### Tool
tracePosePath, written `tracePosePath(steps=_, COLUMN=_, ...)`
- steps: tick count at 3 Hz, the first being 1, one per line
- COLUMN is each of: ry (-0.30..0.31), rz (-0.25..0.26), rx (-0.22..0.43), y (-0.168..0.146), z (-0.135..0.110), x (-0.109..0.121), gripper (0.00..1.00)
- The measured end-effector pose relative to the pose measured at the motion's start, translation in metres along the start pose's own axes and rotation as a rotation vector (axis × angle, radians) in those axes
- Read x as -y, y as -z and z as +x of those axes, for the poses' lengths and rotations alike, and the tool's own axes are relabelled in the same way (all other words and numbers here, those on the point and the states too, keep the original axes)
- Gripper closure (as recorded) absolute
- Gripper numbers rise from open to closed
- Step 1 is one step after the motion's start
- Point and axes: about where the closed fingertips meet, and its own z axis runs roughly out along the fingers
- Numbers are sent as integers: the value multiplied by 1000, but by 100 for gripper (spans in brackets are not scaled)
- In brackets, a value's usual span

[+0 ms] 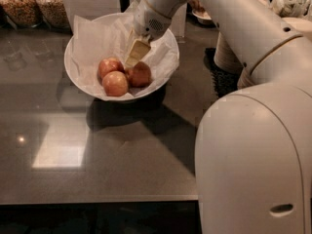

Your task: Pick apple from white bowl

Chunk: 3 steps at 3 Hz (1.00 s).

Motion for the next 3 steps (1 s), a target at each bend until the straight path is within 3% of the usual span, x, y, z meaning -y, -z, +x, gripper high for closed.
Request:
tracePosePath(steps=1, ry=10, rz=47, rx=-45, y=19, z=-12, x=3, gripper=88)
tracePosePath(steps=2, ry=17, rz=76, rx=-68, y=30, z=-19, x=5, gripper=100)
tracePosePath(steps=3, ry=20, rz=92, rx=-80, y=36, z=-23, x=7, gripper=100)
